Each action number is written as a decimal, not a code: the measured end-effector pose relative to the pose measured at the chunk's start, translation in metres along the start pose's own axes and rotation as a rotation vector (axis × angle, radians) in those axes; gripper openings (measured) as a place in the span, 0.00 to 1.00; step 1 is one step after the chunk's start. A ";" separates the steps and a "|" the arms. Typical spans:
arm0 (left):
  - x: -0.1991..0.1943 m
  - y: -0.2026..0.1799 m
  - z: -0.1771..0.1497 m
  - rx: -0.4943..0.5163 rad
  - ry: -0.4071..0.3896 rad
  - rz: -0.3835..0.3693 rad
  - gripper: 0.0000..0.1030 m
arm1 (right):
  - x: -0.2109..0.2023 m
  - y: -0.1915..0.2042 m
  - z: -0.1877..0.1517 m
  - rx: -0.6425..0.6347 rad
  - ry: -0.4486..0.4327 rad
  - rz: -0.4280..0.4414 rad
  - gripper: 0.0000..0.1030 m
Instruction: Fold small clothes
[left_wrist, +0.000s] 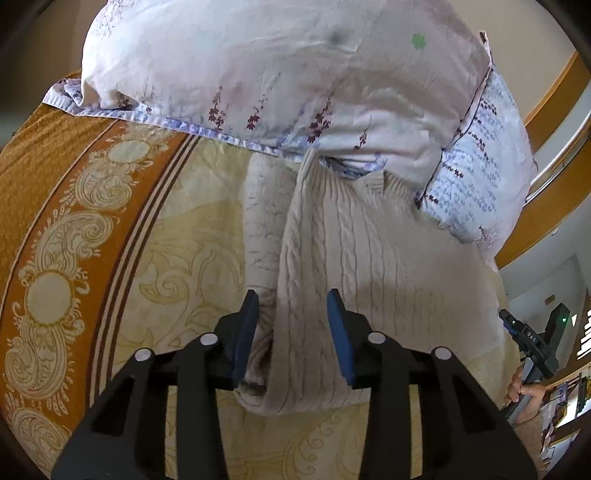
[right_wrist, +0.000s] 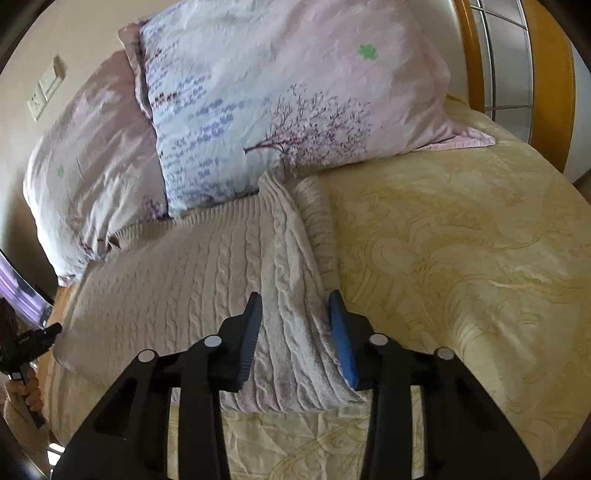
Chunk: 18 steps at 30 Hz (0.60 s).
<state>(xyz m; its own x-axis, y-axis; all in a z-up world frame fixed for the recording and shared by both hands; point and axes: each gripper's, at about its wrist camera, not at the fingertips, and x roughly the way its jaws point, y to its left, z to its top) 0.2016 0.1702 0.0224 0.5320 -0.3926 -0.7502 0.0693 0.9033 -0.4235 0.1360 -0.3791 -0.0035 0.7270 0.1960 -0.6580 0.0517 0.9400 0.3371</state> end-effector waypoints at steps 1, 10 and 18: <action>0.001 0.000 -0.001 0.001 0.001 0.002 0.33 | 0.001 0.000 -0.001 -0.007 0.001 -0.008 0.25; 0.000 0.007 -0.004 -0.012 0.009 0.000 0.07 | -0.011 0.001 -0.005 -0.011 -0.048 -0.013 0.10; -0.007 0.004 -0.007 0.029 0.013 -0.015 0.06 | -0.023 0.002 -0.011 -0.023 -0.042 -0.098 0.10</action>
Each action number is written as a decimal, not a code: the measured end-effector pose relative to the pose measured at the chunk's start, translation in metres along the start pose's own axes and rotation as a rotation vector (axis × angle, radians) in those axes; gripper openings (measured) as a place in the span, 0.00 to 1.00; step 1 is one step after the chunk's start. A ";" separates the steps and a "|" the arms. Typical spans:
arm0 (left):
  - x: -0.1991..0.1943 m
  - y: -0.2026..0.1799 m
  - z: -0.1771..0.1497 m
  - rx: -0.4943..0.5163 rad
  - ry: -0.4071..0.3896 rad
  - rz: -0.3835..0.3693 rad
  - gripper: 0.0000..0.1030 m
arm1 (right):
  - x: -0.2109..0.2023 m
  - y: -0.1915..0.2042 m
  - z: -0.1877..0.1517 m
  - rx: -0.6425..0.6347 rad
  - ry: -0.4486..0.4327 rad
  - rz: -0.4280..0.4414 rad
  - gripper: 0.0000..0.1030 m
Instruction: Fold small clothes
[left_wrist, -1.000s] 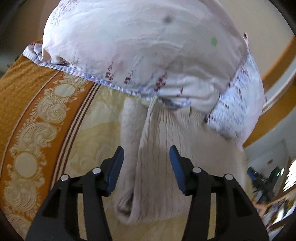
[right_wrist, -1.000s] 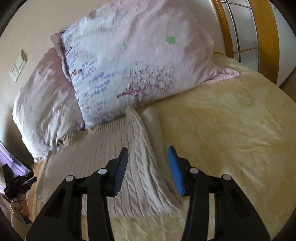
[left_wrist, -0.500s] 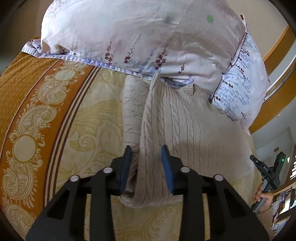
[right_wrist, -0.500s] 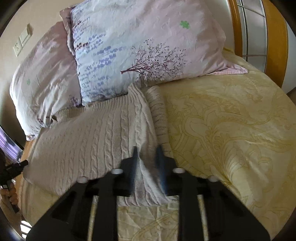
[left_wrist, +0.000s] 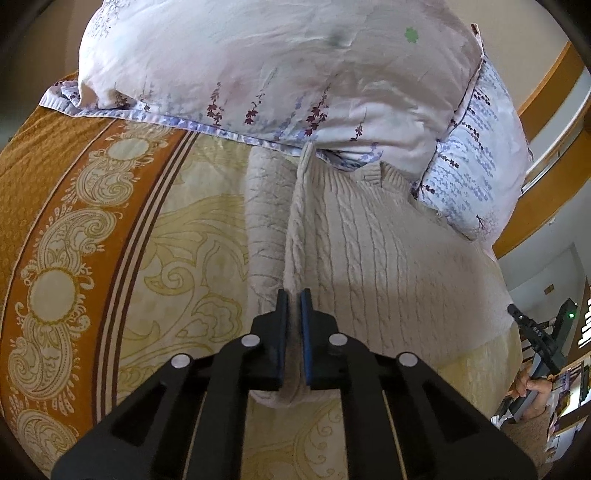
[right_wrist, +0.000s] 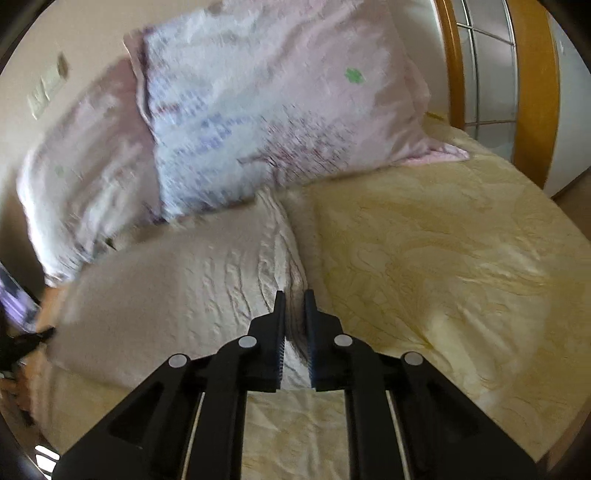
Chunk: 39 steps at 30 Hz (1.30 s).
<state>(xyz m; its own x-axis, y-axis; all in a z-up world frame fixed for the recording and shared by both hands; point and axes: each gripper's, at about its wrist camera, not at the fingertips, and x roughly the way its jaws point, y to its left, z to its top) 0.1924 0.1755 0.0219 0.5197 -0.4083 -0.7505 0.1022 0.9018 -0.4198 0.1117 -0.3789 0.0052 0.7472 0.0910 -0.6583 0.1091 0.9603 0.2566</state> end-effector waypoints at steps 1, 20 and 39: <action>0.000 0.001 -0.002 0.000 0.002 -0.003 0.06 | 0.006 0.000 -0.003 -0.006 0.021 -0.027 0.10; -0.014 -0.015 0.001 0.080 -0.082 0.065 0.44 | 0.002 0.034 0.007 -0.039 0.026 -0.178 0.32; 0.025 -0.044 -0.003 0.170 -0.026 0.121 0.55 | 0.064 0.132 -0.001 -0.277 0.125 -0.002 0.54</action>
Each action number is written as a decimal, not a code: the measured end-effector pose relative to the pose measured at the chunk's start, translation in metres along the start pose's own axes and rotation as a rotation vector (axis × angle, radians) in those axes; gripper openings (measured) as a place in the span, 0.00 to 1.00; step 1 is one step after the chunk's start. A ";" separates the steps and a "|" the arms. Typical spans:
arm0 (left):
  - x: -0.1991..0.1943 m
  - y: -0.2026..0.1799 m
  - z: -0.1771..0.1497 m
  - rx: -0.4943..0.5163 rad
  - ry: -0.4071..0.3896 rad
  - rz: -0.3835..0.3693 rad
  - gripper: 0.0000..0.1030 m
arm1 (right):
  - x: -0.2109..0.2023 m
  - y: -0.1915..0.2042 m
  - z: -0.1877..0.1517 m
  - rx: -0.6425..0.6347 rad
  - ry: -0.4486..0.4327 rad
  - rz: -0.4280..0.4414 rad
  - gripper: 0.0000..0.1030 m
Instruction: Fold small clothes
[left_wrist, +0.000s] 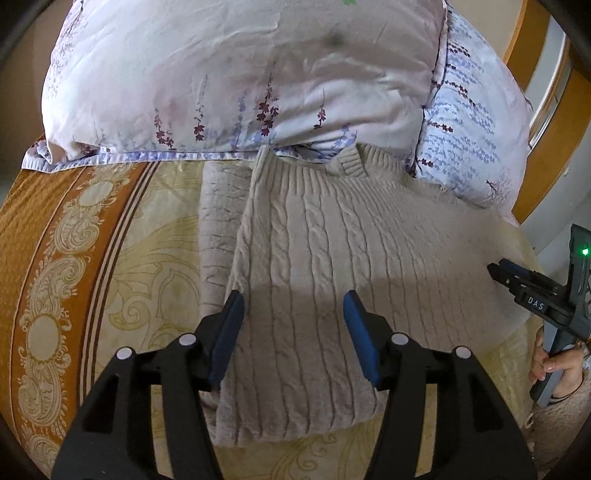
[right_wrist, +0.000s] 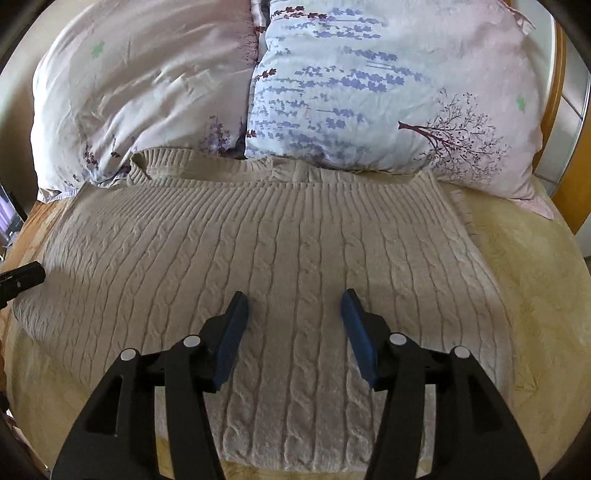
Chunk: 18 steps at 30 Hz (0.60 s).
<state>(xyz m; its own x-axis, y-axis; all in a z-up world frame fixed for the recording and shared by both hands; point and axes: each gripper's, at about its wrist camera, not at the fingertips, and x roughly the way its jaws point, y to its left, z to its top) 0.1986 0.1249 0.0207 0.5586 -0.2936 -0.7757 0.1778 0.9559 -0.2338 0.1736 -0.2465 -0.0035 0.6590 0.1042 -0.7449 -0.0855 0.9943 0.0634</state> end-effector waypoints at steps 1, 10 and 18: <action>-0.003 0.002 0.001 -0.016 -0.003 -0.015 0.55 | -0.002 -0.001 0.001 0.013 0.004 0.007 0.54; -0.011 0.072 0.023 -0.403 -0.010 -0.151 0.54 | -0.003 -0.002 0.002 0.034 0.011 0.057 0.63; 0.018 0.079 0.026 -0.489 0.065 -0.175 0.54 | -0.003 -0.004 0.002 0.050 0.015 0.089 0.65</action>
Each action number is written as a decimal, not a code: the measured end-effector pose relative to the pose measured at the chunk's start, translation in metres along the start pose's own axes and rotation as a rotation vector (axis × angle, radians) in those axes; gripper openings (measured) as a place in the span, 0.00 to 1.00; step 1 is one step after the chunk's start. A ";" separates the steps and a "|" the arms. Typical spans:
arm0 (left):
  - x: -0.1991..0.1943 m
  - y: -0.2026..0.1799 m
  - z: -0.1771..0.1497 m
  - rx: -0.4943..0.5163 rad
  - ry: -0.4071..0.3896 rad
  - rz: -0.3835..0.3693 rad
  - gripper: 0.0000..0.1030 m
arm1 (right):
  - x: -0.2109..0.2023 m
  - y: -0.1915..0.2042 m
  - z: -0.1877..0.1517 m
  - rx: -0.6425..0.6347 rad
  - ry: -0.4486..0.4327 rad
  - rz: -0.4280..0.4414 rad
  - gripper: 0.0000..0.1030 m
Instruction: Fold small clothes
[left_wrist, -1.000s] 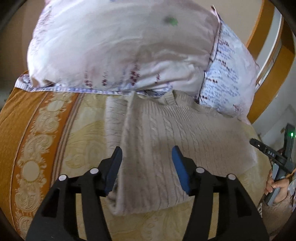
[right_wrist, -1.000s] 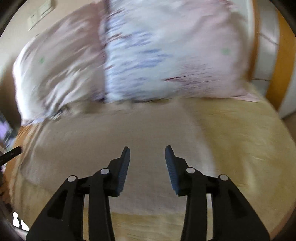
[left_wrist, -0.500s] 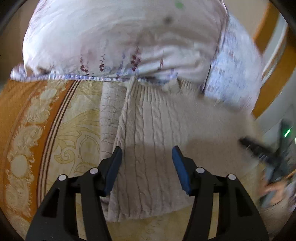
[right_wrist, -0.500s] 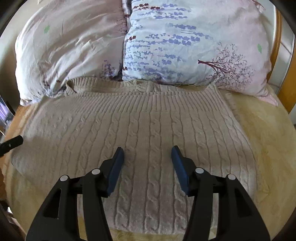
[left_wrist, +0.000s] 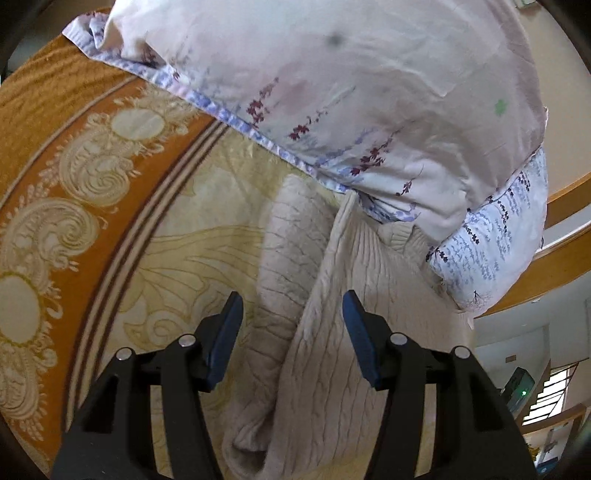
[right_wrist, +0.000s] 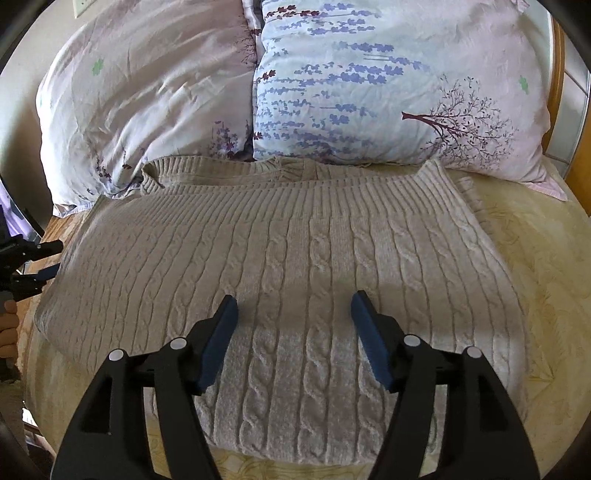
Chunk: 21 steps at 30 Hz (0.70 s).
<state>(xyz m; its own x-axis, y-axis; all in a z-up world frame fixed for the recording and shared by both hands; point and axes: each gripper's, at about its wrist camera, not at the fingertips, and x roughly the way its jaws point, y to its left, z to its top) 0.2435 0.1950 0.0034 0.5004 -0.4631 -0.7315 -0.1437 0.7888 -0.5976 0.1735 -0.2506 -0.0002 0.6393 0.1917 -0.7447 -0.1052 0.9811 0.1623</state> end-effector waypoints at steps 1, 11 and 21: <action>0.003 -0.001 -0.001 -0.001 0.006 0.000 0.53 | 0.000 0.000 0.000 -0.003 -0.001 0.001 0.65; 0.013 -0.010 -0.006 -0.008 0.001 -0.027 0.40 | 0.001 0.001 -0.003 0.003 -0.012 0.011 0.67; 0.011 -0.022 -0.007 -0.054 -0.035 -0.116 0.16 | -0.006 -0.007 -0.001 0.064 -0.012 0.067 0.67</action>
<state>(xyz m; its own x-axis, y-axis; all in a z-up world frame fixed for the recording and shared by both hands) 0.2463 0.1698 0.0069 0.5455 -0.5351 -0.6451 -0.1287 0.7071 -0.6953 0.1699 -0.2590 0.0023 0.6414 0.2559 -0.7232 -0.0989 0.9624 0.2529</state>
